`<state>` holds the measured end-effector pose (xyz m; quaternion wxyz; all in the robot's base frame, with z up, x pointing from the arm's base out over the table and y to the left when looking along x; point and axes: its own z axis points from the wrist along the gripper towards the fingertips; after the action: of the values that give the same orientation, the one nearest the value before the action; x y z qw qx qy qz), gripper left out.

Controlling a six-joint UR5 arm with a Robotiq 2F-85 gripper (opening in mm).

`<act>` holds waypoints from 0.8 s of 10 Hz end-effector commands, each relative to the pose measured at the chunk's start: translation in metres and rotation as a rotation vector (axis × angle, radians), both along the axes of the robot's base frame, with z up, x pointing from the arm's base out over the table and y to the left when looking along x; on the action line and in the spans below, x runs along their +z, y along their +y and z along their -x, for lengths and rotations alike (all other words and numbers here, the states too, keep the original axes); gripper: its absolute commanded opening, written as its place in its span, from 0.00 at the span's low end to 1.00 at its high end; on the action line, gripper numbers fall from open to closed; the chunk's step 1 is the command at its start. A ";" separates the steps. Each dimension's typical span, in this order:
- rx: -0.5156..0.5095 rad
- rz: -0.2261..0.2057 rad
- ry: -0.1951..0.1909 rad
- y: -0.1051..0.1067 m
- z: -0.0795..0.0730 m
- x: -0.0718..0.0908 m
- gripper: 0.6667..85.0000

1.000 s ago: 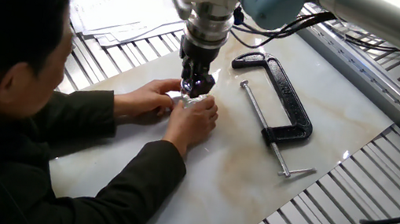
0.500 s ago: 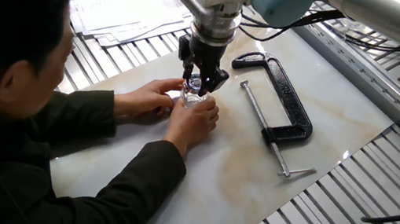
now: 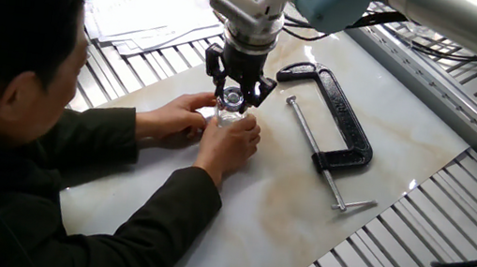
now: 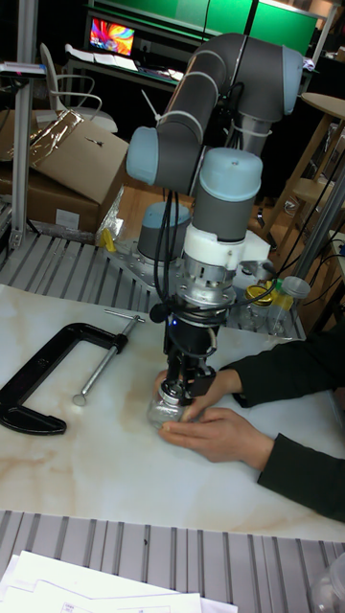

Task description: Unscrew the lid from the jar

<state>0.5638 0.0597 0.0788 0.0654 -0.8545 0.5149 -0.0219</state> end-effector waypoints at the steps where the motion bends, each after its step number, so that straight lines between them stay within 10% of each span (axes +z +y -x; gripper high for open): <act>1: 0.216 -0.044 -0.009 0.013 0.002 0.005 0.00; 4: 0.342 -0.064 0.004 -0.002 0.011 0.009 0.00; 8: 0.428 -0.052 -0.109 -0.008 -0.013 0.013 0.00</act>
<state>0.5660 0.0549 0.0866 0.1030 -0.9294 0.3537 -0.0203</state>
